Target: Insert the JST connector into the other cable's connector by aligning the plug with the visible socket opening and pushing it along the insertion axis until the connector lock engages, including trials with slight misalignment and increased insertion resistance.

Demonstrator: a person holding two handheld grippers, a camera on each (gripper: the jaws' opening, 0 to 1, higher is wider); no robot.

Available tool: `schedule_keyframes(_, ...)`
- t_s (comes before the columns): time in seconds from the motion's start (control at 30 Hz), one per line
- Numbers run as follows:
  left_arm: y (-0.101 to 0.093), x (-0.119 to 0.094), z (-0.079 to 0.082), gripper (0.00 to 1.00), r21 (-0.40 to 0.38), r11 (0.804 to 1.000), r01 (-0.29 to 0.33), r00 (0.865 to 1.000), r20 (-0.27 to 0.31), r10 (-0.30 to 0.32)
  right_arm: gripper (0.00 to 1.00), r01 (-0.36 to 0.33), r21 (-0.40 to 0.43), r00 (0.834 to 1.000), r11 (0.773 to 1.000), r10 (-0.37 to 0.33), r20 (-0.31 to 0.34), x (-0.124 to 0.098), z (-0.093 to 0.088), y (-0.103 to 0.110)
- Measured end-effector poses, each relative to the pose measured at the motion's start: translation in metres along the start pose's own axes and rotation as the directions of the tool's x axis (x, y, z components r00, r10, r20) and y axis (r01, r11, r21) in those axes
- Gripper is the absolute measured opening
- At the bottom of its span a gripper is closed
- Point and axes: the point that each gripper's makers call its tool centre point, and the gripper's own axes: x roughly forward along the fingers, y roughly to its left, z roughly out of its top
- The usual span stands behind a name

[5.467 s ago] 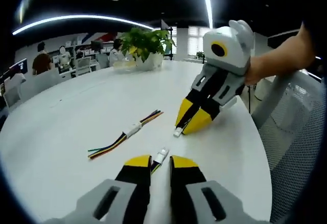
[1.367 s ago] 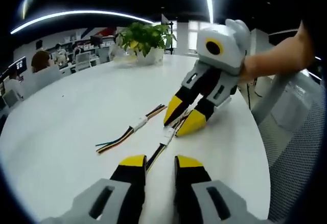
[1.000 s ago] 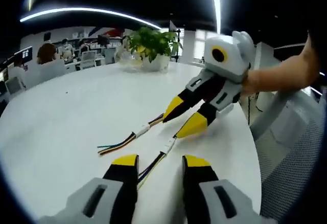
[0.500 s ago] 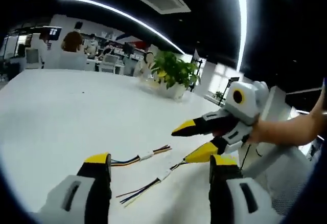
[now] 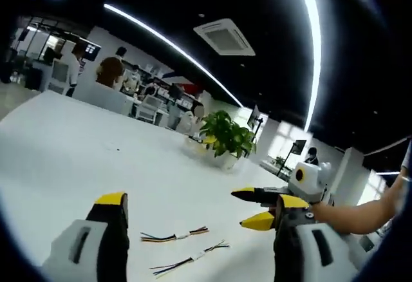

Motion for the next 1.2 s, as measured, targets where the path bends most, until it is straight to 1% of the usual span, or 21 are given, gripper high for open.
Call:
schedule_keyframes(0.07,-0.001,-0.009,0.005,0.99,0.009,1.000,-0.009,1.000,0.007,0.009,0.66,-0.002,0.042,1.000,0.999,0.002,0.011,-0.003,0.003,0.002)
schedule_keyframes(0.13,0.007,-0.020,0.009,0.99,0.074,0.996,-0.040,0.999,-0.006,0.041,0.70,-0.004,0.050,1.000,0.999,0.003,0.026,-0.005,0.007,0.004)
schedule_keyframes(0.2,0.011,-0.033,0.009,0.99,0.129,0.989,-0.075,0.996,-0.030,0.079,0.69,0.007,0.034,0.999,0.999,-0.008,0.038,-0.010,0.012,0.006)
schedule_keyframes(0.27,0.010,-0.045,0.011,0.99,0.166,0.982,-0.090,0.995,-0.034,0.097,0.68,0.011,0.034,0.999,0.999,-0.013,0.051,-0.016,0.015,0.007)
schedule_keyframes(0.33,0.008,-0.058,0.014,0.99,0.190,0.976,-0.106,0.993,-0.026,0.113,0.69,0.020,0.051,0.997,0.999,-0.024,0.074,-0.024,0.020,0.007)
schedule_keyframes(0.4,0.008,-0.069,0.015,0.99,0.205,0.971,-0.119,0.991,-0.037,0.130,0.68,0.031,0.062,0.995,0.998,-0.037,0.095,-0.032,0.024,0.004)
schedule_keyframes(0.43,0.009,-0.078,0.017,0.99,0.216,0.966,-0.140,0.988,-0.033,0.150,0.68,0.035,0.070,0.995,0.997,-0.041,0.094,-0.034,0.024,0.003)
schedule_keyframes(0.5,0.009,-0.089,0.021,0.99,0.225,0.961,-0.164,0.985,-0.019,0.173,0.69,0.047,0.092,0.993,0.995,-0.057,0.107,-0.043,0.026,0.000)
schedule_keyframes(0.53,0.008,-0.098,0.023,0.99,0.223,0.959,-0.173,0.983,-0.018,0.181,0.69,0.062,0.090,0.991,0.994,-0.072,0.115,-0.049,0.029,-0.002)
schedule_keyframes(0.6,0.008,-0.111,0.024,0.99,0.220,0.955,-0.198,0.978,-0.017,0.207,0.70,0.067,0.090,0.991,0.994,-0.077,0.114,-0.056,0.030,-0.002)
schedule_keyframes(0.73,0.008,-0.131,0.024,0.99,0.210,0.950,-0.232,0.971,-0.018,0.240,0.71,0.068,0.026,0.994,0.997,-0.070,0.089,-0.076,0.030,0.004)
schedule_keyframes(0.8,0.006,-0.141,0.023,0.99,0.197,0.950,-0.244,0.967,-0.019,0.252,0.70,0.071,0.017,0.995,0.997,-0.072,0.071,-0.088,0.027,0.004)
schedule_keyframes(0.83,0.006,-0.146,0.022,0.99,0.188,0.948,-0.255,0.965,-0.017,0.263,0.70,0.076,0.016,0.995,0.997,-0.077,0.064,-0.094,0.026,0.004)
schedule_keyframes(0.9,0.005,-0.153,0.018,0.99,0.183,0.949,-0.258,0.964,-0.022,0.267,0.70,0.077,0.013,0.996,0.997,-0.078,0.048,-0.104,0.022,0.004)
schedule_keyframes(0.93,0.004,-0.155,0.013,0.99,0.176,0.951,-0.253,0.964,-0.039,0.264,0.70,0.075,0.014,0.996,0.997,-0.076,0.041,-0.107,0.020,0.004)
schedule_keyframes(0.97,0.001,-0.159,0.001,0.99,0.163,0.959,-0.234,0.963,-0.098,0.251,0.70,0.076,0.007,0.997,0.997,-0.077,0.030,-0.111,0.018,0.005)
schedule_keyframes(1.0,0.001,-0.160,-0.002,0.99,0.162,0.959,-0.233,0.961,-0.111,0.252,0.70,0.080,0.002,0.997,0.997,-0.080,0.022,-0.114,0.016,0.006)
schedule_keyframes(1.1,-0.003,-0.164,-0.019,0.99,0.193,0.954,-0.228,0.954,-0.151,0.258,0.69,0.077,-0.029,0.996,0.997,-0.078,-0.038,-0.122,0.001,0.009)
schedule_keyframes(1.13,-0.003,-0.164,-0.025,0.99,0.187,0.956,-0.226,0.952,-0.166,0.257,0.68,0.073,-0.034,0.993,0.997,-0.076,-0.094,-0.125,-0.011,0.011)
schedule_keyframes(1.17,-0.004,-0.165,-0.031,0.99,0.175,0.958,-0.226,0.949,-0.181,0.257,0.68,0.074,-0.038,0.991,0.997,-0.078,-0.106,-0.125,-0.015,0.011)
schedule_keyframes(1.2,-0.006,-0.166,-0.039,0.99,0.162,0.964,-0.212,0.949,-0.201,0.243,0.68,0.067,-0.054,0.988,0.996,-0.073,-0.135,-0.126,-0.024,0.013)
